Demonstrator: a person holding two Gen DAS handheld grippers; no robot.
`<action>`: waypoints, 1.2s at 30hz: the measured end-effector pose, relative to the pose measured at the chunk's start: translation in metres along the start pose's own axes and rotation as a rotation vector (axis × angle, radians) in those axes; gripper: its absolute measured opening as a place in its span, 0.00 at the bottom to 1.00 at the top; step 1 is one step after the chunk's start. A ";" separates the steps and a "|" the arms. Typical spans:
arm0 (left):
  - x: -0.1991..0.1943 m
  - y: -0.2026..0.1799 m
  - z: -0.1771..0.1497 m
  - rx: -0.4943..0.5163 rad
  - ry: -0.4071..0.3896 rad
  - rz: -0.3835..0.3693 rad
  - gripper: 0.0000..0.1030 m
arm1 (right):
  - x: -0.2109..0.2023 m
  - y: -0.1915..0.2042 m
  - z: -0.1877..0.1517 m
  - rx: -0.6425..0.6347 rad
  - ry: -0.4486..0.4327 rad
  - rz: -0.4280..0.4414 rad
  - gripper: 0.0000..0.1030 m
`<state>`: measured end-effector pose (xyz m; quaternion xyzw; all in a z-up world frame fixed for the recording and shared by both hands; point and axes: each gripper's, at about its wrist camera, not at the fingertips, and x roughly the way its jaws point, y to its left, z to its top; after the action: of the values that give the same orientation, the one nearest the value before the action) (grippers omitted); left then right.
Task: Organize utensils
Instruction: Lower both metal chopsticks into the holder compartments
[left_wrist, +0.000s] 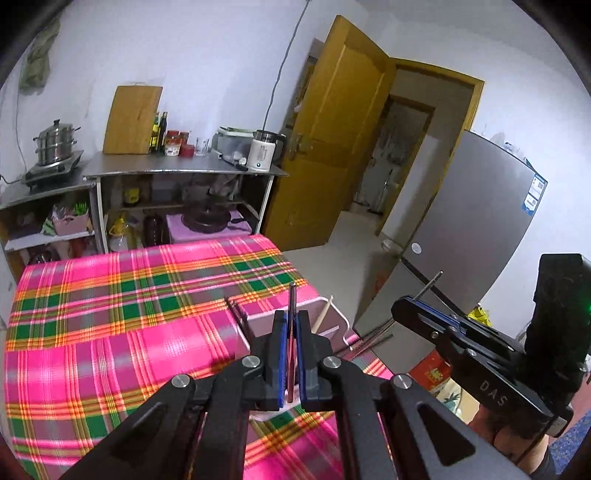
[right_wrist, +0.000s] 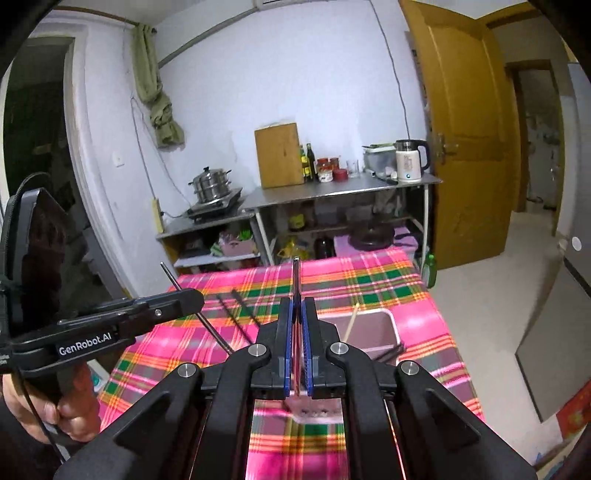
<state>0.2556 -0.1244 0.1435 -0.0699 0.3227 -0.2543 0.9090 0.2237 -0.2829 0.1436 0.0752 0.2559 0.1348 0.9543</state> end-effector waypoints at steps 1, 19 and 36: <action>0.002 0.000 0.002 0.002 0.000 0.001 0.04 | 0.003 -0.001 0.002 -0.001 -0.003 -0.005 0.05; 0.069 0.013 -0.017 0.030 0.059 0.029 0.04 | 0.061 -0.015 -0.020 -0.017 0.059 -0.047 0.05; 0.066 0.016 -0.025 0.026 0.073 0.025 0.06 | 0.059 -0.009 -0.021 -0.047 0.076 -0.060 0.07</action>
<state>0.2901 -0.1432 0.0826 -0.0446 0.3533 -0.2496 0.9005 0.2640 -0.2726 0.0962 0.0399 0.2909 0.1149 0.9490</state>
